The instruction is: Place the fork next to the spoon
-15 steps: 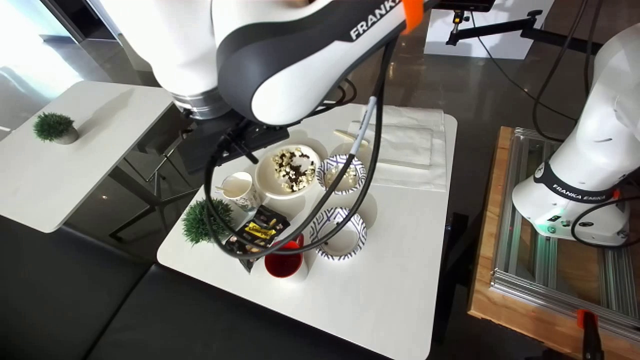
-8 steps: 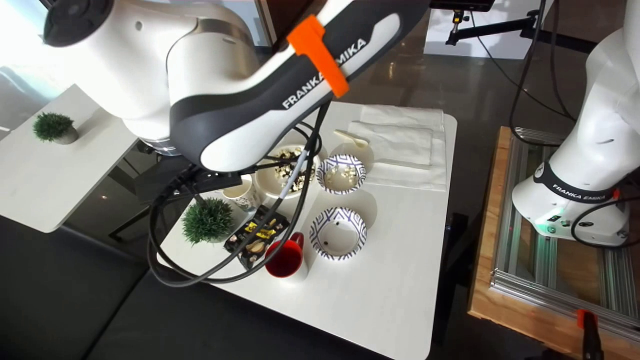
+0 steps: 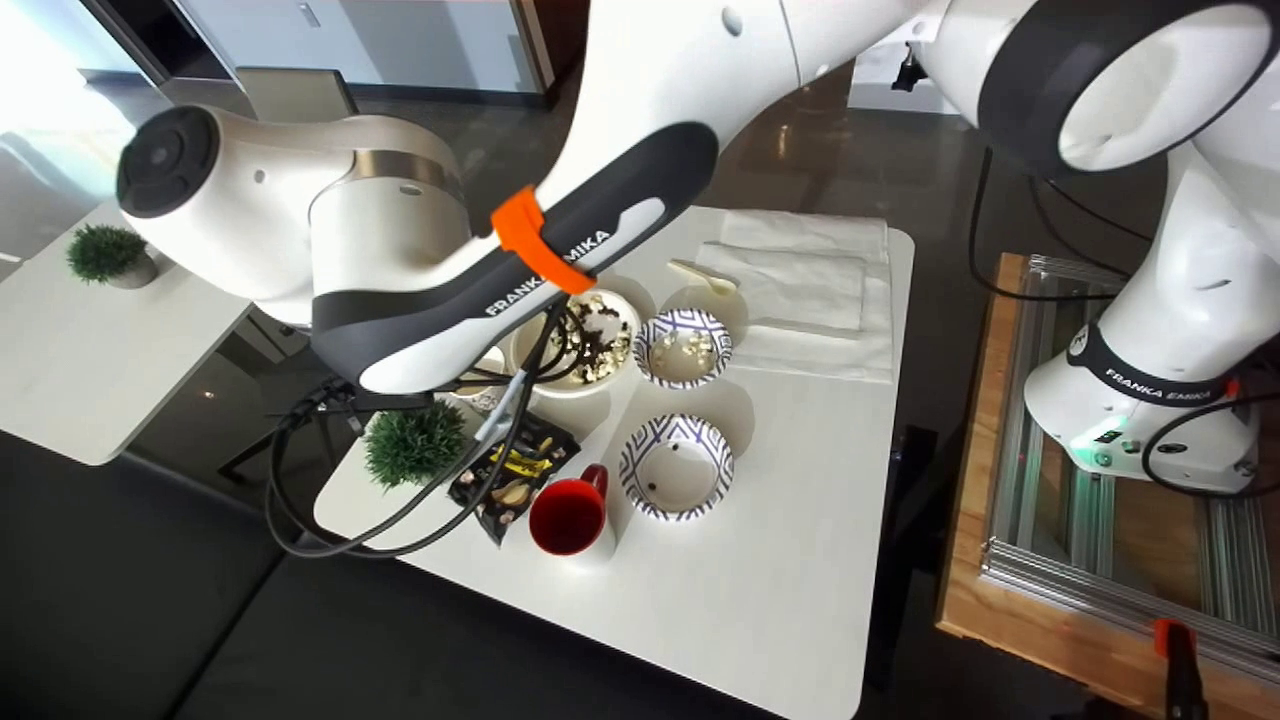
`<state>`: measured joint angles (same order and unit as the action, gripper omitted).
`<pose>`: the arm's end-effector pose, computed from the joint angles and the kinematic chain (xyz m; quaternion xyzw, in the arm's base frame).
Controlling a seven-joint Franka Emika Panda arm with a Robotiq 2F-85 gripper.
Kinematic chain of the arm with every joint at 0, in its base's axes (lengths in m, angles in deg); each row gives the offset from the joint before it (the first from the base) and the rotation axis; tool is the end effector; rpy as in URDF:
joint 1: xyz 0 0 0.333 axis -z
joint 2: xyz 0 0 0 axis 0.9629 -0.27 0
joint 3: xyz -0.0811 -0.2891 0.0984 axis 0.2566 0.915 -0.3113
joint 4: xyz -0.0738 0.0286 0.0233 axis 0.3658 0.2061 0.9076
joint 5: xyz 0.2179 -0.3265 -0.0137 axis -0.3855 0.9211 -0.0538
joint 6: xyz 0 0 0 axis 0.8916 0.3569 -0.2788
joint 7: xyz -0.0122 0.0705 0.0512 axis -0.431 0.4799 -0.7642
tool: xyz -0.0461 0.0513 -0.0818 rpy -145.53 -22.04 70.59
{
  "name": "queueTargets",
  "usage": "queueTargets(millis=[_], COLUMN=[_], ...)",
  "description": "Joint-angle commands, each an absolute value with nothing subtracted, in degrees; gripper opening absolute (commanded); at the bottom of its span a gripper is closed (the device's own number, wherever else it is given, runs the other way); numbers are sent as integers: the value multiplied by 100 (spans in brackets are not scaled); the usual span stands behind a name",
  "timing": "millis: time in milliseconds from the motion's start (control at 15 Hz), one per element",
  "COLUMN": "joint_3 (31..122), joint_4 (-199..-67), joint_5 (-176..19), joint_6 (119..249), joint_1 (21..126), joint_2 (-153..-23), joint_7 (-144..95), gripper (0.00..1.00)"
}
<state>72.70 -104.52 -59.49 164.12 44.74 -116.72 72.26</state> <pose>0.6814 0.3614 0.3589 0.8373 -0.5148 0.1818 0.0296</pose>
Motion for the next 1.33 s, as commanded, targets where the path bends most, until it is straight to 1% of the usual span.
queueTargets(millis=[0, 533, 600, 667, 800, 933, 1000, 1067, 1133, 1200, 1267], joint_3=[7447, 7598, 7606, 7619, 7638, 7533, 7534, 7543, 7537, 7532, 7535], joint_4=[-9304, -8157, -8030, -7900, -7644, -7590, -7541, -7492, -7441, -7392, -7350], joint_5=[-6045, -6119, -6135, -6143, -6165, -6077, -6066, -6055, -6066, -6072, -6066], joint_6=[15822, 15078, 15002, 14931, 14834, 14904, 14934, 14960, 14987, 15001, 15041], joint_1=[4366, 4355, 4358, 4356, 4361, 4420, 4419, 4418, 4427, 4432, 4433], joint_2=[-12421, -13281, -13374, -13465, -13657, -13748, -13804, -13865, -13915, -13962, -14008], joint_7=[7470, 7575, 7566, 7569, 7564, 7581, 7572, 7587, 7605, 7612, 7634], gripper=[100, 100, 95, 94, 84, 90, 87, 87, 81, 82, 79])
